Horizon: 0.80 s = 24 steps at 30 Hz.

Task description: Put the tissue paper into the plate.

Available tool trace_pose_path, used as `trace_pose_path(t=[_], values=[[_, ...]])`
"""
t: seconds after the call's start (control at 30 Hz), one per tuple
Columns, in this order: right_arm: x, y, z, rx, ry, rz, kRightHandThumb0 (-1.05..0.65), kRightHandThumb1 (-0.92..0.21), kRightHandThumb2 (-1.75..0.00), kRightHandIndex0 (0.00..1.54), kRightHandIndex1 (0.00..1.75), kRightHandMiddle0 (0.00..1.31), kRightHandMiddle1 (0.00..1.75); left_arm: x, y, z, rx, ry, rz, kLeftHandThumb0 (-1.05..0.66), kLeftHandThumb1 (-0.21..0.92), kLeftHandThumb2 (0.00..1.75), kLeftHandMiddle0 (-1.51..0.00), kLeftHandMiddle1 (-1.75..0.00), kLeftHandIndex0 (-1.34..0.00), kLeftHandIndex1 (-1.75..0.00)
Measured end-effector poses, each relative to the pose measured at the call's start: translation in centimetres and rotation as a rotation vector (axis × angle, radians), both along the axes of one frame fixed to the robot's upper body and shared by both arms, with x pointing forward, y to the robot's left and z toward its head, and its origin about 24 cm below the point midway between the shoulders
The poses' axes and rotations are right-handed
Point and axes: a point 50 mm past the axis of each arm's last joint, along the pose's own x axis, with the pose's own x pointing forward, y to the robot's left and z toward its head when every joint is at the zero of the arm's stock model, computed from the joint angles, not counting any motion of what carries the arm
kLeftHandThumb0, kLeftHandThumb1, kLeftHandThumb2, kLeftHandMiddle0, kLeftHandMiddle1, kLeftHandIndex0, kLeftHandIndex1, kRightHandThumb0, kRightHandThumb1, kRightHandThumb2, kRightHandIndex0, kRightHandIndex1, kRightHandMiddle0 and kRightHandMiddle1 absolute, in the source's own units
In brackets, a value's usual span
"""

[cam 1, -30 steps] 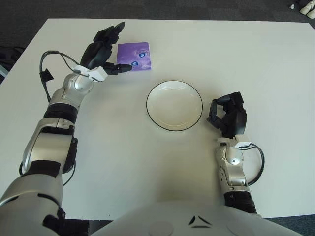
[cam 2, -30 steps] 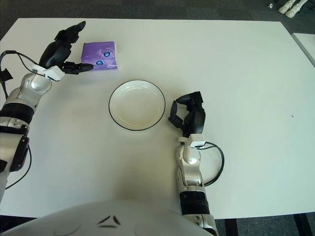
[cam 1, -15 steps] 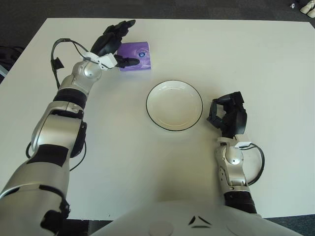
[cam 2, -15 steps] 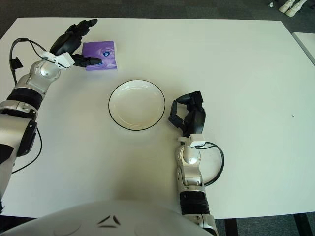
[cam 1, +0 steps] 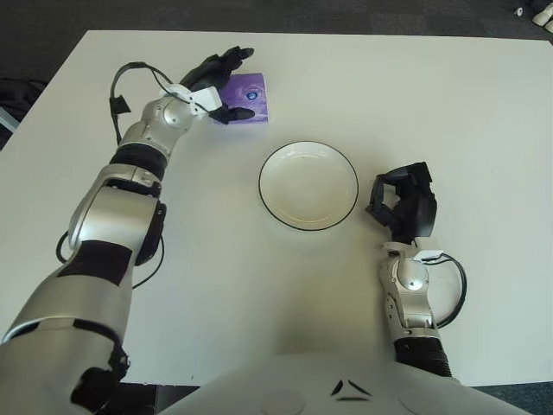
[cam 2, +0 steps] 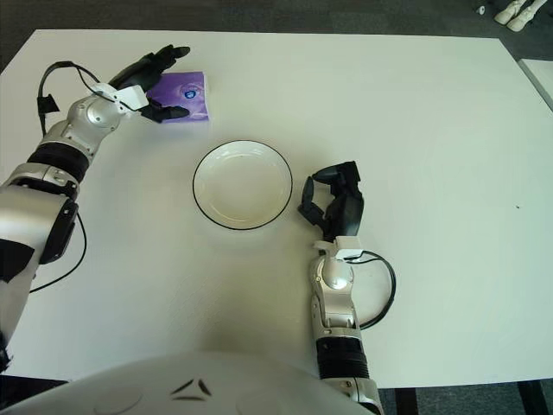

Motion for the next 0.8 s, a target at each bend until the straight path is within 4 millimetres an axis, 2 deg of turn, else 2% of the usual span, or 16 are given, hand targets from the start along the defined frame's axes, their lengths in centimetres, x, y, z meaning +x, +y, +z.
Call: trace_pose_path(t=[0.13,0.4,0.8], values=[[0.1,0.0,0.1,0.002,-0.002,0.001,-0.41,-0.54,-1.04,0.7,1.56,0.44,1.75,0.3,-0.9,-0.4,0.027,0.058,-0.01,-0.9,0.53,0.71,0.0,-0.27,0.0,-0.26],[0.1,0.0,0.1,0.002,-0.003,-0.003,-0.41,-0.55,-1.03,0.7,1.57,0.43,1.75,0.4,-1.4,-1.8,0.081,0.178,0.002,-0.91,0.56,0.69,0.0,-0.15,0.0,-0.21],[0.0,-0.1,0.0,-0.001,0.002,-0.02,-0.41,-0.56,-1.02,0.68,1.54,0.43,1.75,0.8,-2.0,-2.0,0.137,0.222,0.032,-0.88,0.54,0.71,0.0,-0.1,0.0,-0.18]])
